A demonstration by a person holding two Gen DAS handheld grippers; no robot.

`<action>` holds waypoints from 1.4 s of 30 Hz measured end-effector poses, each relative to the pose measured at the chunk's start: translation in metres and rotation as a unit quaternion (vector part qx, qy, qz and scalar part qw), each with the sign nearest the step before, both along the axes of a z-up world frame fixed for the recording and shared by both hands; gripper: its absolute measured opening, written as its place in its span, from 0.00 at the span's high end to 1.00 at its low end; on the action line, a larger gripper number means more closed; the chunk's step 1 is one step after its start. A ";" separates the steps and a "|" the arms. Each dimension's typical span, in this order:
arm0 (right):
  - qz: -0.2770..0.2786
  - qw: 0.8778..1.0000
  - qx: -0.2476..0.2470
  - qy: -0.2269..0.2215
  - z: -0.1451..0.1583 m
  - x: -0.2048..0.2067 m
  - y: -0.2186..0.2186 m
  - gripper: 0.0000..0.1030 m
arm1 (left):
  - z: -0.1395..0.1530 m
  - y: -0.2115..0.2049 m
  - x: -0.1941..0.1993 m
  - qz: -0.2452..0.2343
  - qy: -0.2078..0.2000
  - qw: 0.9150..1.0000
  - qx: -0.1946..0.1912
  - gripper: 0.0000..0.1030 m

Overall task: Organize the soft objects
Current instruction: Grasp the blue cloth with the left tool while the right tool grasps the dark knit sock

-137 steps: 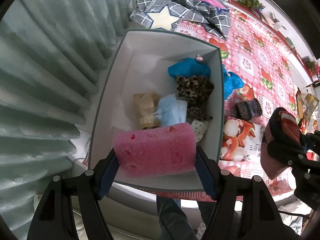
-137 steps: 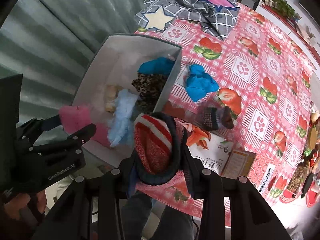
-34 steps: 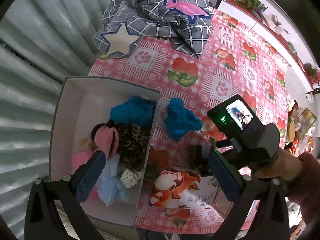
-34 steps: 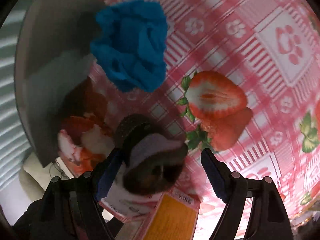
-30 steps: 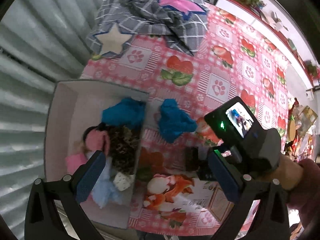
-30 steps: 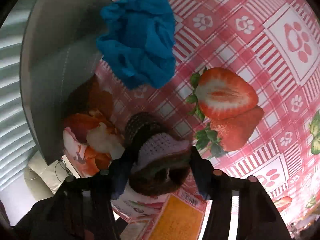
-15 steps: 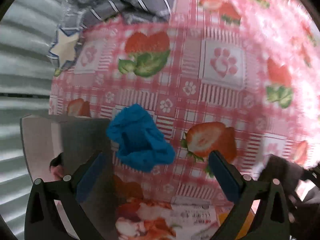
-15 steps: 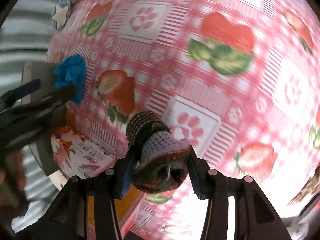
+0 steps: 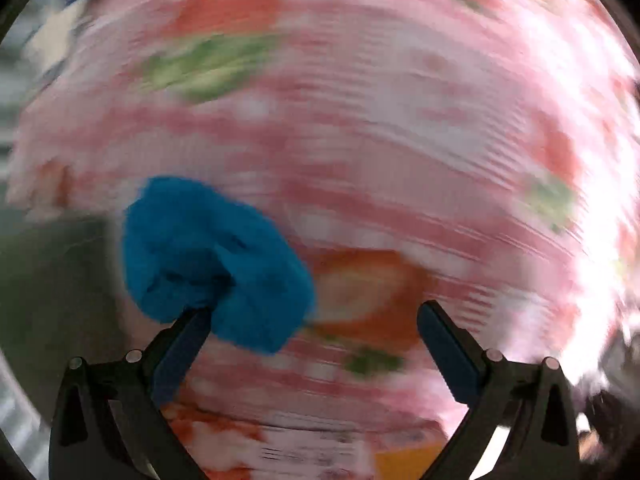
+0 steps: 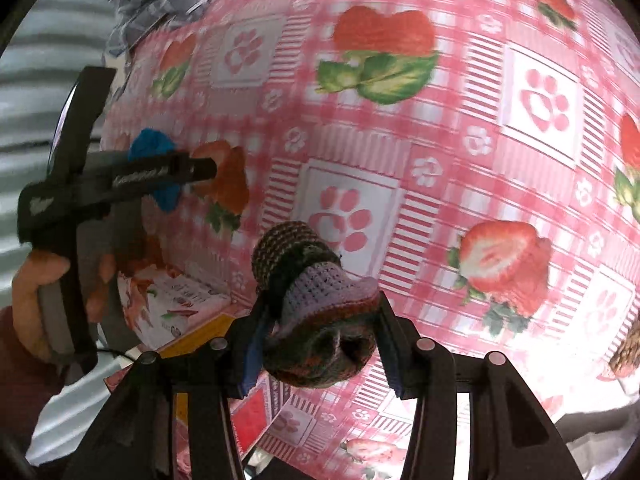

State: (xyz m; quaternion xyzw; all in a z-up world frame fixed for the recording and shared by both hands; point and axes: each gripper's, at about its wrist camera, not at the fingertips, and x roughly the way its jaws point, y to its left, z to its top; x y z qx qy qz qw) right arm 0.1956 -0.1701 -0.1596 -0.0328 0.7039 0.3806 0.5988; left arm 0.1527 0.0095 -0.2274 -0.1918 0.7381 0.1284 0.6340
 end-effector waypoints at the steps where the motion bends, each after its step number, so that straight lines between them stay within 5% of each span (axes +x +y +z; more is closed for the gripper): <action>1: -0.009 1.000 -0.005 -0.002 -0.003 0.003 -0.001 0.52 | 0.005 -0.009 0.002 -0.017 -0.013 1.000 -0.016 0.00; 6: -0.051 0.998 -0.022 -0.016 -0.007 0.009 -0.020 0.51 | 0.039 -0.021 -0.004 -0.057 -0.054 0.997 0.001 0.00; 10: -0.067 0.997 -0.024 -0.038 -0.008 0.012 -0.025 0.18 | 0.039 0.003 -0.011 -0.042 -0.040 0.998 0.025 0.00; 20: -0.049 0.988 -0.081 -0.125 -0.024 0.007 0.003 0.18 | 0.001 0.020 -0.009 -0.029 -0.007 0.998 0.061 0.00; 25: -0.066 0.987 -0.099 -0.108 -0.045 0.014 0.011 0.18 | -0.016 0.020 -0.004 -0.029 0.000 0.998 0.059 0.00; 29: -0.065 0.988 -0.089 -0.113 -0.051 0.013 0.018 0.00 | -0.022 0.017 0.006 -0.026 -0.003 0.999 0.048 0.00; 38: -0.112 0.984 -0.072 -0.115 -0.051 0.012 0.013 0.00 | -0.025 0.010 0.007 -0.027 -0.011 0.998 0.051 0.00; 42: -0.080 0.987 -0.097 -0.104 -0.053 0.020 0.015 0.00 | -0.024 0.007 0.012 -0.025 0.004 0.999 0.046 0.00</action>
